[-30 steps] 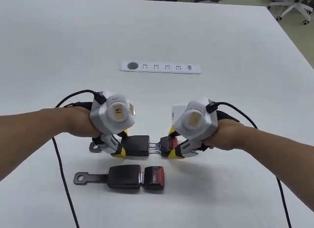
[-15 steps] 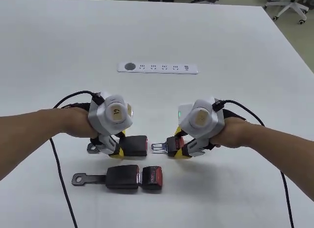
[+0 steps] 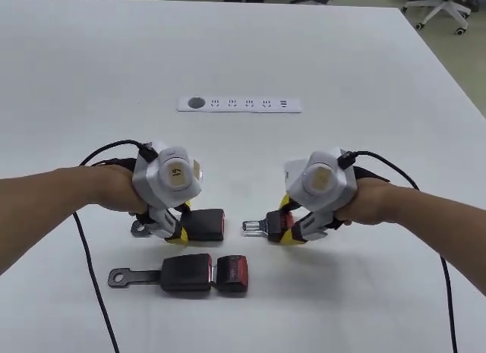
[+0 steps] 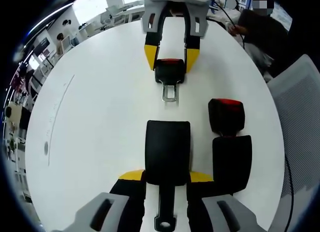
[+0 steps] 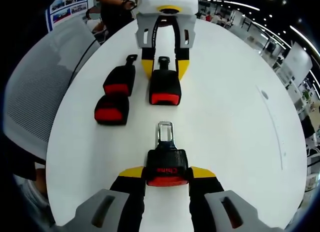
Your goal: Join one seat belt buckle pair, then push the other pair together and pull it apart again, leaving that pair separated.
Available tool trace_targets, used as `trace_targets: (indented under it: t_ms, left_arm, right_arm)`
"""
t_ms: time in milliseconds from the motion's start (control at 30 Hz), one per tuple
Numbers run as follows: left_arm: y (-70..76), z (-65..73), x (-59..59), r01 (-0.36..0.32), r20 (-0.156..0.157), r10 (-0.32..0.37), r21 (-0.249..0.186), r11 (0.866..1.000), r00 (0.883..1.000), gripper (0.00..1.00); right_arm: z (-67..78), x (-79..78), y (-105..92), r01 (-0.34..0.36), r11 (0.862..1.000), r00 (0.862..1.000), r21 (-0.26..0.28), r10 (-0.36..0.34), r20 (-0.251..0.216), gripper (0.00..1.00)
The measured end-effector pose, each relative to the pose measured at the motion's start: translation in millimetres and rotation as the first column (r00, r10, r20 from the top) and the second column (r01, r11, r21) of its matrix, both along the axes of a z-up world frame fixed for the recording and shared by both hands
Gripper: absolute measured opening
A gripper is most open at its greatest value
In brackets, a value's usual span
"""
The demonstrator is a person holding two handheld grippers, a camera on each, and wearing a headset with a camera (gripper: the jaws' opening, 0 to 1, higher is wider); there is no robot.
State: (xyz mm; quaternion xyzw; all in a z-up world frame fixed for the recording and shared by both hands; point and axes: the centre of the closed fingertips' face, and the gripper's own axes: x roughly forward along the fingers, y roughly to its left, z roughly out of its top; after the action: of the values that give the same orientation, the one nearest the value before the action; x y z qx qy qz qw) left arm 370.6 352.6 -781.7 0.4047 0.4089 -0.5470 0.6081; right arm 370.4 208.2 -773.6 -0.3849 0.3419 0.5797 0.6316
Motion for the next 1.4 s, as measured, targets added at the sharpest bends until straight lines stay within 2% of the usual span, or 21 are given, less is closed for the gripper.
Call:
trace_targets:
  t_ms: [200,533,733,1033,1400]
  left_arm:
    - [-1.0,2.1,-1.4,-0.003,0.003,0.003,0.002,1.0,1.0,0.32]
    - [-0.1,1.5,-0.1,-0.021,0.006,0.021,-0.004,1.0,1.0,0.32]
    - [0.9,1.3,2.0,-0.024,0.019,0.024,-0.009,1.0,1.0,0.34]
    - [11.8,0.8,-0.8,-0.005,0.031,0.004,0.018,1.0,0.999,0.41]
    - [23.6,13.2,0.6,-0.081,0.045,0.083,-0.043,0.996,0.996,0.44]
  right_arm:
    - [-0.2,-0.8,-4.3,-0.004,1.0,1.0,-0.012,0.004,-0.002,0.3]
    - [0.6,0.4,-3.1,-0.002,1.0,1.0,0.002,0.002,0.012,0.31]
    - [5.2,3.3,-1.5,0.016,1.0,1.0,0.02,-0.017,0.022,0.38]
    - [10.4,6.4,-5.6,0.043,0.998,0.999,0.034,-0.044,0.032,0.43]
    - [16.9,6.2,-20.1,0.1,0.993,0.994,0.064,-0.102,0.035,0.49]
